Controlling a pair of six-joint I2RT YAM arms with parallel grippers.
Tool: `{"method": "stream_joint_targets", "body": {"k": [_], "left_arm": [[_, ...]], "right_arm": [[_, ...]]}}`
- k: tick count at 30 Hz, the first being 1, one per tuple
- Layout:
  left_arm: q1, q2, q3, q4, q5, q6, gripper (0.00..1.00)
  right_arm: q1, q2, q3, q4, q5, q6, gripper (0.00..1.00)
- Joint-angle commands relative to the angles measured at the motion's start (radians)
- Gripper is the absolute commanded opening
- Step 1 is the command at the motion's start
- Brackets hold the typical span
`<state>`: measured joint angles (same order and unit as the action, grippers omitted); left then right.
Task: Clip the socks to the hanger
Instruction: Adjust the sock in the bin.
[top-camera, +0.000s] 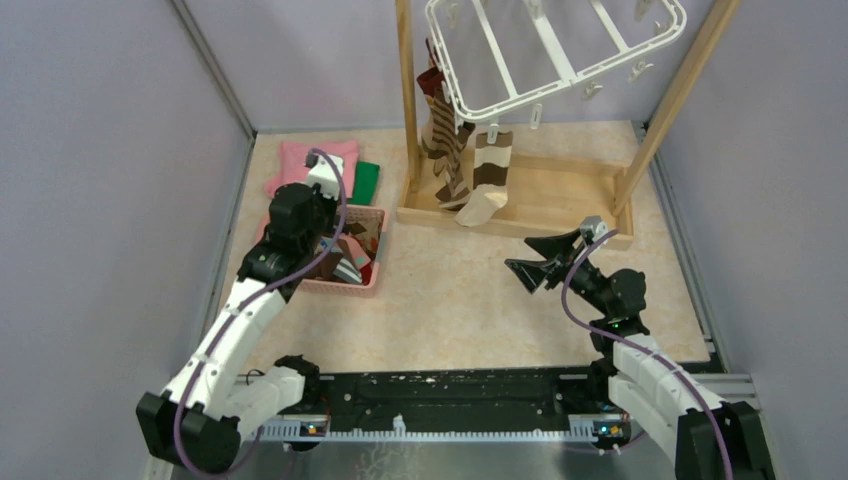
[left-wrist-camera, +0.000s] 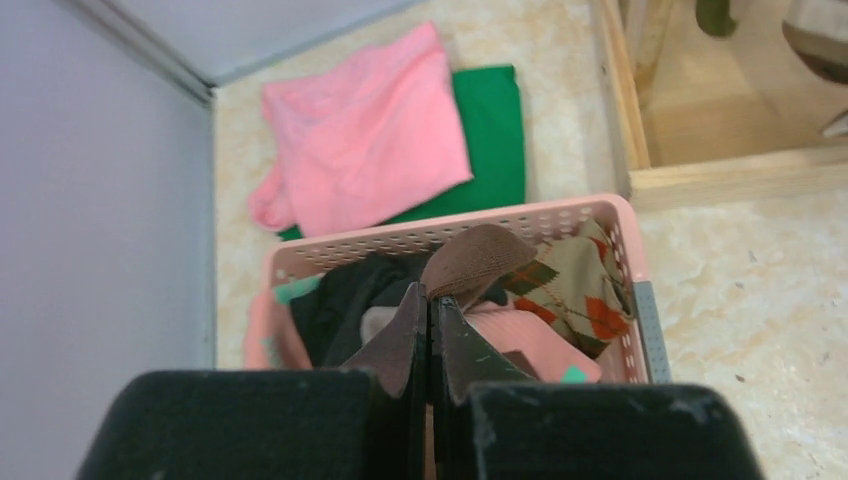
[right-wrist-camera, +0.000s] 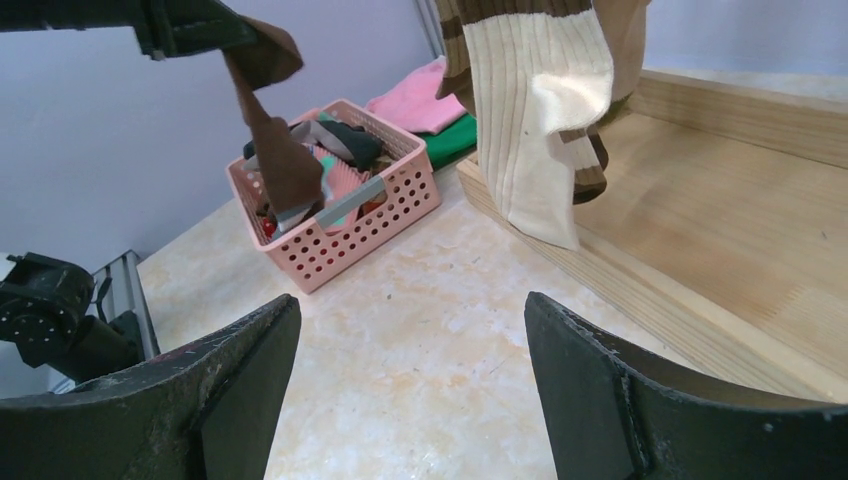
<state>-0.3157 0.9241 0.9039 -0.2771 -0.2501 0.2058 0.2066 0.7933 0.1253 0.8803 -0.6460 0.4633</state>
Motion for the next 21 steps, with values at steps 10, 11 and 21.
{"method": "stream_joint_targets", "body": {"k": [10, 11, 21], "left_arm": [[0.003, 0.067, 0.0, -0.049, -0.102, 0.007, 0.0], [0.003, 0.066, -0.006, -0.038, -0.129, 0.007, 0.0], [0.076, 0.198, 0.017, 0.076, -0.236, -0.023, 0.0]], "right_arm": [[-0.001, 0.006, 0.02, 0.02, 0.023, -0.029, 0.82], [-0.001, 0.008, 0.02, 0.021, 0.023, -0.031, 0.82], [-0.001, 0.027, 0.037, -0.038, 0.032, -0.071, 0.82]]}}
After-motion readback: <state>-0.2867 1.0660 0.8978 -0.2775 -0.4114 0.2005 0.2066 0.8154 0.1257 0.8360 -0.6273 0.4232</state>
